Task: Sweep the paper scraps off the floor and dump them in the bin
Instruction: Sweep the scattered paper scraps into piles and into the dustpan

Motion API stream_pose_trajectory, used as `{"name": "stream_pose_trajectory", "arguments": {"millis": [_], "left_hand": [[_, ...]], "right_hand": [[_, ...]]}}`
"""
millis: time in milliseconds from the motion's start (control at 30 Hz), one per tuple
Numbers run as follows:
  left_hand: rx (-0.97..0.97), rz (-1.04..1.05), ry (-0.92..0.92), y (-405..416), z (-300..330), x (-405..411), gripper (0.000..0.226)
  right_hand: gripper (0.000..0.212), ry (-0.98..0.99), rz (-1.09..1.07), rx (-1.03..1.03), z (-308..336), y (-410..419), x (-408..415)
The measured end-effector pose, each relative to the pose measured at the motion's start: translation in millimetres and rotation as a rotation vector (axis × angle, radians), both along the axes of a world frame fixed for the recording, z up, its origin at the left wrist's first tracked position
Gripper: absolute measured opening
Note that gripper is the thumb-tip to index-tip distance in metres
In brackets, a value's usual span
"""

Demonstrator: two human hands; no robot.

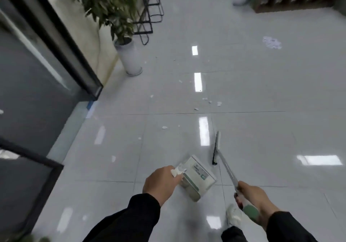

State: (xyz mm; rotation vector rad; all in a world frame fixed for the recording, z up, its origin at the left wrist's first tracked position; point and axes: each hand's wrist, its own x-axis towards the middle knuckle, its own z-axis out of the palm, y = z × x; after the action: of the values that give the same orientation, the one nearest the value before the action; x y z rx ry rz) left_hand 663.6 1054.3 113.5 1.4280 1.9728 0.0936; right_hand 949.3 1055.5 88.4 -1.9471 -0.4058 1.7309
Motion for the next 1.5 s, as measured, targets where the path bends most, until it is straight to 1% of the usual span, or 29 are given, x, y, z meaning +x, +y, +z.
{"name": "stream_pose_trajectory", "arguments": {"millis": [33, 67, 133, 167, 233, 267, 333, 367, 433, 467, 533, 567, 633, 667, 733, 767, 800, 867, 933, 967, 1000, 1067, 1133, 1167, 1233, 1267, 1433, 1467, 1500], "left_hand": [[0.003, 0.062, 0.002, -17, 2, -32, 0.037], [0.009, 0.052, 0.005, -19, 3, -30, 0.034], [-0.013, 0.240, 0.004, -56, -5, -94, 0.033], [0.000, 0.245, 0.004, -56, -4, -94, 0.033], [-0.009, 0.443, 0.019, -92, -12, -145, 0.035], [0.000, 0.451, 0.027, -91, -9, -147, 0.037], [-0.027, 0.630, 0.056, -125, -17, -185, 0.034], [-0.031, 0.646, 0.055, -127, -15, -187, 0.032], [-0.065, 0.827, 0.071, -157, -22, -215, 0.031], [-0.064, 0.832, 0.082, -161, -20, -217, 0.032], [-0.096, 0.970, 0.115, -191, -30, -240, 0.032], [-0.096, 0.982, 0.122, -195, -29, -241, 0.030], [-0.119, 1.115, 0.127, -233, -41, -259, 0.027], [-0.108, 1.142, 0.122, -239, -41, -259, 0.027], [-0.127, 1.231, 0.128, -280, -48, -276, 0.033], [-0.139, 1.245, 0.116, -285, -47, -273, 0.035], [-0.166, 1.273, 0.111, -309, -49, -287, 0.037], [-0.168, 1.274, 0.120, -327, -47, -294, 0.038], [-0.196, 1.255, 0.139, -364, -50, -328, 0.038], [-0.205, 1.238, 0.145, -366, -50, -331, 0.037], [-0.231, 1.214, 0.148, -390, -53, -351, 0.036], [-0.255, 1.150, 0.156, -402, -53, -365, 0.038], [-0.263, 1.093, 0.172, -437, -58, -393, 0.042], [-0.265, 1.092, 0.168, -439, -58, -397, 0.045], [-0.278, 0.999, 0.166, -457, -64, -421, 0.047], [-0.268, 0.988, 0.162, -460, -67, -428, 0.046], [-0.221, 0.813, 0.120, -445, -75, -445, 0.035], [-0.214, 0.823, 0.119, -445, -76, -449, 0.035], [-0.192, 0.785, 0.107, -435, -79, -444, 0.038]], "right_hand": [[0.017, 0.003, 0.093, -0.023, 1, 6, -31], [0.016, -0.011, 0.078, -0.027, 3, 4, -28], [0.015, -0.012, 0.278, -0.050, 0, 19, -94], [0.015, -0.025, 0.281, -0.043, 3, 19, -92], [0.017, -0.022, 0.456, -0.065, -5, 32, -156], [0.017, -0.022, 0.452, -0.052, -3, 33, -156], [0.017, -0.011, 0.636, -0.072, -14, 42, -210], [0.017, -0.010, 0.644, -0.061, -11, 42, -210], [0.016, 0.041, 0.799, -0.098, -27, 51, -262], [0.016, 0.059, 0.794, -0.095, -24, 53, -266], [0.018, 0.116, 0.913, -0.168, -44, 57, -318], [0.017, 0.136, 0.911, -0.174, -41, 58, -326], [0.011, 0.186, 1.011, -0.234, -59, 46, -380], [0.009, 0.197, 1.010, -0.237, -58, 46, -388], [0.007, 0.215, 1.073, -0.296, -72, 15, -439], [0.008, 0.232, 1.064, -0.312, -71, 11, -445], [0.008, 0.253, 1.077, -0.342, -80, -11, -473], [0.010, 0.286, 1.059, -0.415, -87, -33, -499], [0.012, 0.304, 1.031, -0.487, -106, -76, -539], [0.012, 0.297, 1.037, -0.495, -108, -79, -542], [0.012, 0.278, 1.017, -0.504, -118, -107, -557], [0.010, 0.246, 1.010, -0.502, -128, -128, -559], [0.010, 0.209, 0.926, -0.500, -137, -165, -558], [0.011, 0.193, 0.920, -0.490, -135, -163, -549], [0.014, 0.147, 0.841, -0.453, -132, -180, -524], [0.013, 0.143, 0.862, -0.454, -129, -178, -515], [0.010, 0.044, 0.725, -0.418, -105, -192, -426], [0.012, 0.040, 0.733, -0.429, -106, -192, -419], [0.013, 0.024, 0.670, -0.417, -99, -197, -394]]}}
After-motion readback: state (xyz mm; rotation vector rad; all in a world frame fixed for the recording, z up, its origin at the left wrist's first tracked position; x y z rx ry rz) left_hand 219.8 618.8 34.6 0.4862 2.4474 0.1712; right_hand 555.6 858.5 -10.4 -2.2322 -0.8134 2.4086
